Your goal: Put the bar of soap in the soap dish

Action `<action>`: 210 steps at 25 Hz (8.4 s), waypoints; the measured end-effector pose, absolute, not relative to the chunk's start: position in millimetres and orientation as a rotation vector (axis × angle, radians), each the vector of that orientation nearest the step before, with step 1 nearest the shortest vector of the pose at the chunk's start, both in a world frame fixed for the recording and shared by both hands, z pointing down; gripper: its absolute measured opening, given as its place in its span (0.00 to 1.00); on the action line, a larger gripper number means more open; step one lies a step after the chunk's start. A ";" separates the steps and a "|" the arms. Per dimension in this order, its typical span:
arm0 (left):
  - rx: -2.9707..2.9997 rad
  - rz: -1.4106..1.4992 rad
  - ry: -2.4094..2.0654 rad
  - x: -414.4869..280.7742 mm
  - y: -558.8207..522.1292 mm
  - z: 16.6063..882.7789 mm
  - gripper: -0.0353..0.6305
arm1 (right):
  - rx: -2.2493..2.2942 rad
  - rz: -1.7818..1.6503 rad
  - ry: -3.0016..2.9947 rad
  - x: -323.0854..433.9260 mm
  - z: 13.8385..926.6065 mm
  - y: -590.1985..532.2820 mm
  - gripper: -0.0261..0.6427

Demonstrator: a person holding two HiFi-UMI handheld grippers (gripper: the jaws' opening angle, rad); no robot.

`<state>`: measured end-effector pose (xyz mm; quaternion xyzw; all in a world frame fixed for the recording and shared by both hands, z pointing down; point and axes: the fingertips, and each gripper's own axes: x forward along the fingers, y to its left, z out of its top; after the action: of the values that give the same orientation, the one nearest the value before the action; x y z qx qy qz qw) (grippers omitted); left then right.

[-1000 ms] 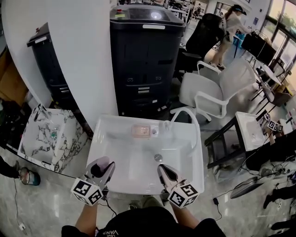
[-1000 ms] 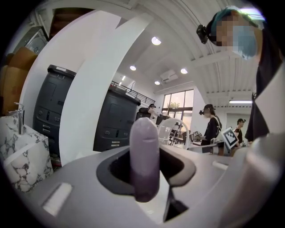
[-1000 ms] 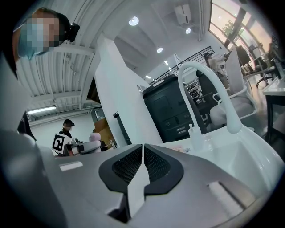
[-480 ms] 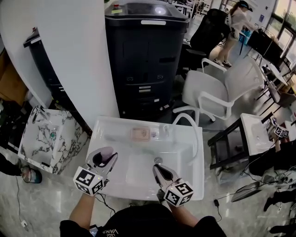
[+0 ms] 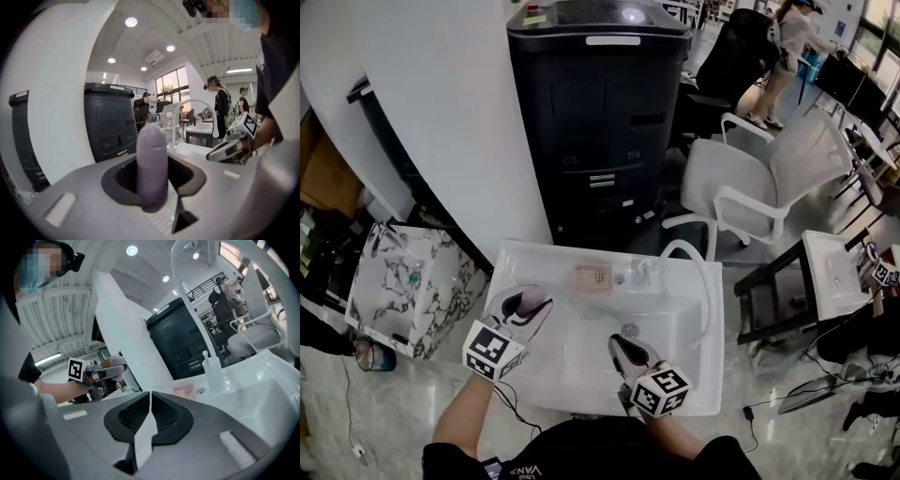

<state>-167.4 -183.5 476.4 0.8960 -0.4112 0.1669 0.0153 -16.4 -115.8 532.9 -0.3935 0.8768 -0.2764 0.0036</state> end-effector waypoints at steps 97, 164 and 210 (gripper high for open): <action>2.683 1.674 -0.539 -64.6 -303.0 684.9 0.38 | -1.273 -1.219 2.759 -57.2 691.6 -251.6 0.03; 2.791 0.582 -1.330 -125.5 -175.6 513.4 0.13 | -1.372 -0.947 2.759 -27.1 587.9 -141.2 0.03; 2.566 0.348 -1.415 -175.0 51.8 543.8 0.13 | -1.482 -0.753 2.740 3.2 531.7 29.2 0.03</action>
<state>-175.0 51.8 543.8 0.8657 -0.4772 0.1173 0.0952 3.2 29.2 531.7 -0.4623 0.8545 -0.2347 -0.0315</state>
